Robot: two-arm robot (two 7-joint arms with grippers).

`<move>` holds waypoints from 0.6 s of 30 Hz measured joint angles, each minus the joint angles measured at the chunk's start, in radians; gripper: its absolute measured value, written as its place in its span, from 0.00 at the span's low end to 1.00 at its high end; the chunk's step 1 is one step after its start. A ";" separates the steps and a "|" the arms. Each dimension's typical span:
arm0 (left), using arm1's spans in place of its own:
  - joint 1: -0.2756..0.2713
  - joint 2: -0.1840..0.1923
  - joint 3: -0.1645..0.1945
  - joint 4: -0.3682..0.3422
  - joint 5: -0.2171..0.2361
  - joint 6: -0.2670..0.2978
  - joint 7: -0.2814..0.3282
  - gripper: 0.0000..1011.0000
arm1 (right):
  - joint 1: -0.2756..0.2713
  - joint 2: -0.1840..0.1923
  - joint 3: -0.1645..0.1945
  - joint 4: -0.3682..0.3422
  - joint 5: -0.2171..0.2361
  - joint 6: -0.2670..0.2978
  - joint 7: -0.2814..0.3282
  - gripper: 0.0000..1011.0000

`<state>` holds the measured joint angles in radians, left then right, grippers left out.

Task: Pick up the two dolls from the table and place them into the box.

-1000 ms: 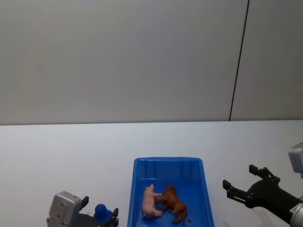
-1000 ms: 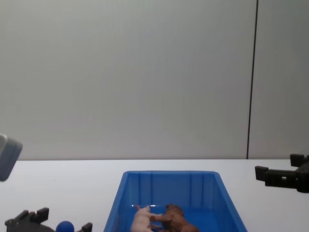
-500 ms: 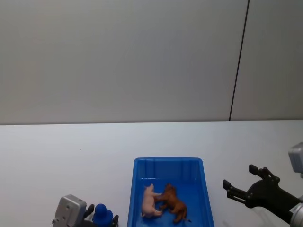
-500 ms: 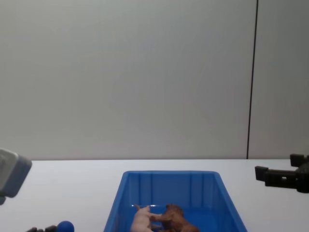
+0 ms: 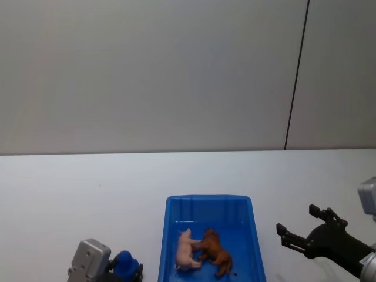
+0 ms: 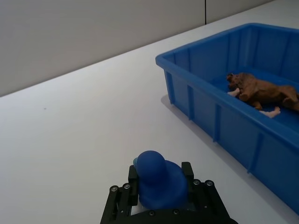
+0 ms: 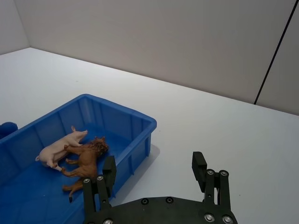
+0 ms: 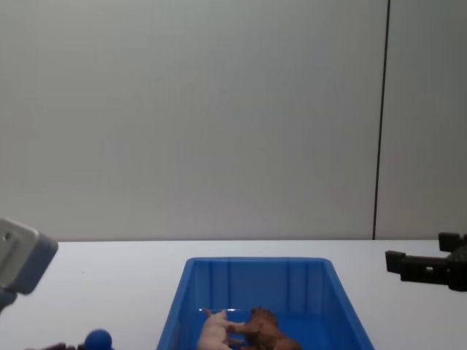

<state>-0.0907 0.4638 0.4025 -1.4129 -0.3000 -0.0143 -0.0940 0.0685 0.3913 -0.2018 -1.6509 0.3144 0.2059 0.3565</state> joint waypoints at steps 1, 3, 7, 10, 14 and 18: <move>0.000 0.001 -0.002 -0.005 0.002 0.000 0.002 0.54 | 0.000 0.000 0.000 0.000 0.000 0.000 0.000 0.99; 0.000 0.004 -0.005 -0.017 0.010 0.000 0.008 0.53 | 0.000 0.000 0.000 0.000 0.000 0.000 0.000 0.99; -0.001 0.009 -0.014 -0.044 0.024 -0.005 0.022 0.51 | 0.000 0.000 0.000 0.000 0.000 0.000 0.000 0.99; -0.003 0.012 -0.019 -0.065 0.037 -0.011 0.035 0.48 | 0.000 0.000 0.000 0.000 0.000 0.000 0.000 0.99; -0.009 0.013 -0.026 -0.095 0.055 -0.019 0.049 0.46 | 0.000 0.000 0.000 0.000 0.000 0.000 0.000 0.99; -0.020 0.006 -0.029 -0.120 0.077 -0.028 0.055 0.44 | 0.000 0.000 0.000 0.000 0.000 0.000 0.000 0.99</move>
<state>-0.1109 0.4699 0.3737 -1.5330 -0.2233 -0.0427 -0.0391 0.0685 0.3912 -0.2018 -1.6509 0.3144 0.2058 0.3565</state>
